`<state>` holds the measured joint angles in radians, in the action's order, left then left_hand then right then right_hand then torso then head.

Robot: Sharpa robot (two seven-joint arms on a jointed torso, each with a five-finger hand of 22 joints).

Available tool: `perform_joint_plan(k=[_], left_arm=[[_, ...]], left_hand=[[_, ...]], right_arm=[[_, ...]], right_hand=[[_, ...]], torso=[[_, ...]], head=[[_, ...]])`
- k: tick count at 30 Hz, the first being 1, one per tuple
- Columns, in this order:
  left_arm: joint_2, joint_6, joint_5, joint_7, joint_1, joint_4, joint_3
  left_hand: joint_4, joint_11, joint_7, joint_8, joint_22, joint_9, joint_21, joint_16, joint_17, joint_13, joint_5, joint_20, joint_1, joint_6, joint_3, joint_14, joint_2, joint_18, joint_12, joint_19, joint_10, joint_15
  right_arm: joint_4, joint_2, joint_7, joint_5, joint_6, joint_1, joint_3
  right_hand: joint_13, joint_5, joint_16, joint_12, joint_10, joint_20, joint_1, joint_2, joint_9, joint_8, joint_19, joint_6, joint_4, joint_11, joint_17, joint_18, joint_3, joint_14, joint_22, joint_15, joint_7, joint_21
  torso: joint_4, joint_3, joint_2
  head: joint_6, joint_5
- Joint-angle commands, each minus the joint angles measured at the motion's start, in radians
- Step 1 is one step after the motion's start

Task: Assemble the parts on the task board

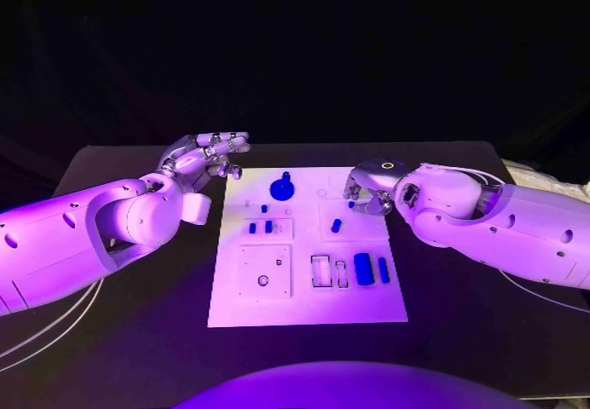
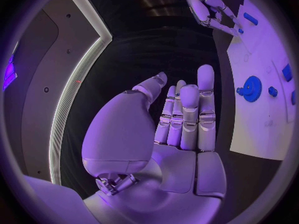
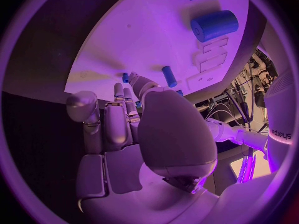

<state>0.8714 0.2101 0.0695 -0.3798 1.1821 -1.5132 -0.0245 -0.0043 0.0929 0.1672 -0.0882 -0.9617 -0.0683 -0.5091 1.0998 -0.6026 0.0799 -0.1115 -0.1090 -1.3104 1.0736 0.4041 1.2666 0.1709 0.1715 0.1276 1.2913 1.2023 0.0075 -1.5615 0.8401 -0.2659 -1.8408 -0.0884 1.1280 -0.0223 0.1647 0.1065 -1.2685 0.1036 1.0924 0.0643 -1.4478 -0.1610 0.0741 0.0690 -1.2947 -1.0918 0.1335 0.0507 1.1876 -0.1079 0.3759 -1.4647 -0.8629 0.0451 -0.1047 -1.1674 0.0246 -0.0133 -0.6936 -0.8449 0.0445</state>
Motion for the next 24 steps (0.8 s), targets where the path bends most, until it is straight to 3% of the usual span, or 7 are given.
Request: perform_joint_plan(k=[1,16,24], left_arm=[[0.001,-0.020,0.040,-0.033,0.000,-0.008,0.001],[0.007,-0.014,0.040,-0.024,0.000,-0.015,0.001],[0.008,-0.007,0.035,-0.019,0.000,-0.012,0.001]], left_hand=[[-0.001,-0.004,-0.003,-0.002,0.002,-0.001,0.008,0.003,0.002,0.001,0.002,0.003,-0.003,0.002,-0.005,-0.009,-0.010,0.008,0.005,-0.006,0.004,-0.001],[-0.004,-0.002,-0.001,-0.001,0.007,0.000,0.014,0.004,0.004,0.001,0.002,0.003,-0.011,-0.001,-0.013,-0.011,-0.014,0.008,0.007,-0.005,0.000,0.000],[-0.006,-0.002,-0.001,-0.001,0.009,0.000,0.018,0.004,0.006,0.001,0.001,0.003,-0.014,-0.002,-0.015,-0.012,-0.016,0.008,0.008,-0.006,-0.002,0.000]], right_arm=[[0.014,-0.009,-0.009,-0.040,0.030,-0.004,0.001],[0.054,-0.035,0.021,-0.024,0.057,-0.018,0.004],[0.056,-0.040,0.032,-0.018,0.060,-0.023,0.004]], right_hand=[[-0.010,-0.002,0.004,-0.006,0.009,-0.009,-0.004,0.006,0.000,-0.002,-0.003,-0.005,-0.002,-0.002,-0.002,-0.019,0.013,-0.042,0.001,0.006,0.003,0.004],[-0.053,-0.032,-0.001,-0.005,0.068,-0.014,0.000,0.037,0.009,0.009,-0.009,-0.051,-0.025,-0.005,0.005,-0.018,0.073,-0.046,-0.004,0.010,0.005,0.003],[-0.060,-0.040,-0.004,-0.004,0.093,-0.015,0.012,0.041,0.015,0.014,-0.012,-0.071,-0.031,-0.007,0.008,-0.017,0.077,-0.047,-0.009,0.011,0.006,0.001]], torso=[[0.0001,0.0003,0.001],[-0.0004,0.0009,0.002],[-0.0005,0.0006,0.002]], head=[[-0.004,0.000],[-0.012,-0.001],[-0.014,-0.001]])
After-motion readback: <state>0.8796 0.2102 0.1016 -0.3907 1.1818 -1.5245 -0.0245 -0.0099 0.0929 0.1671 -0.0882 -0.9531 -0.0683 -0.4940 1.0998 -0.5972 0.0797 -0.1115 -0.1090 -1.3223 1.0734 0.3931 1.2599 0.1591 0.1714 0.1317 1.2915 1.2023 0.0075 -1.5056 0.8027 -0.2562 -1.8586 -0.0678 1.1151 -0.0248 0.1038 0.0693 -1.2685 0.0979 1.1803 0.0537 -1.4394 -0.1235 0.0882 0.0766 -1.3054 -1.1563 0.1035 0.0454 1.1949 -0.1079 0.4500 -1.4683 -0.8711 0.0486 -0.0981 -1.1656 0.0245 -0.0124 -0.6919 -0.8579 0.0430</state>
